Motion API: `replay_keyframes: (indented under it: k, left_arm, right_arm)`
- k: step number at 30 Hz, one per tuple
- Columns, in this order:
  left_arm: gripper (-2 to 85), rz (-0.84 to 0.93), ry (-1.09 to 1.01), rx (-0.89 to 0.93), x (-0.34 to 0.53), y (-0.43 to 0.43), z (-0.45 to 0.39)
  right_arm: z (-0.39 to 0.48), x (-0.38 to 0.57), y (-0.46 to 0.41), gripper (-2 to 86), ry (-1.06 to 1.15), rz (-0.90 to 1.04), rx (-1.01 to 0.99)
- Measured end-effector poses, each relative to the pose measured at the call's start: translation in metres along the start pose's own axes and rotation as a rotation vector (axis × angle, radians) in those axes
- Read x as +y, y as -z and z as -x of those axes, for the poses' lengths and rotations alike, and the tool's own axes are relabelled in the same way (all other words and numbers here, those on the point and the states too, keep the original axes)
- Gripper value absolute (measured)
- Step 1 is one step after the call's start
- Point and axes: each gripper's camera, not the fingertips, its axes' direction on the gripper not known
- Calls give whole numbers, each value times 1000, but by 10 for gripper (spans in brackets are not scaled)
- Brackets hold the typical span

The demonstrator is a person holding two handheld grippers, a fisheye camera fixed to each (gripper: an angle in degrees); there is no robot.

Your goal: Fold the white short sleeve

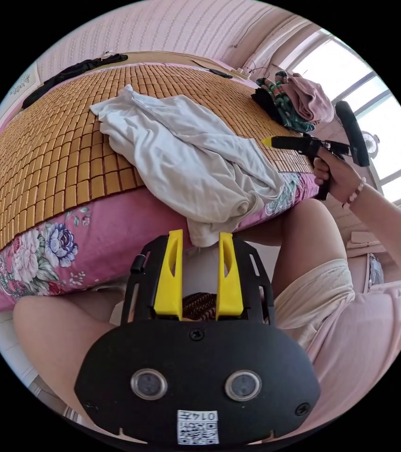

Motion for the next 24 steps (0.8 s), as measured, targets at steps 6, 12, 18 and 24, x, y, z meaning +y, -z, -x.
replay_keyframes:
  k: [6, 12, 18, 24]
  left_arm:
    - [117, 78, -14, -50, -6, 1, 2]
    - [29, 157, -86, -64, -10, -1, -3]
    - [3, 60, -93, 22, 5, 51, 8]
    - [-1, -155, -100, 104, 36, 140, 25]
  right_arm:
    - [3, -27, -40, 40, 10, 178, -8]
    - [-15, -9, -20, -5, -60, 132, -144]
    - [-65, 45, 47, -3, -212, -71, -377]
    - [-100, 130, 109, -3, -431, -245, -430]
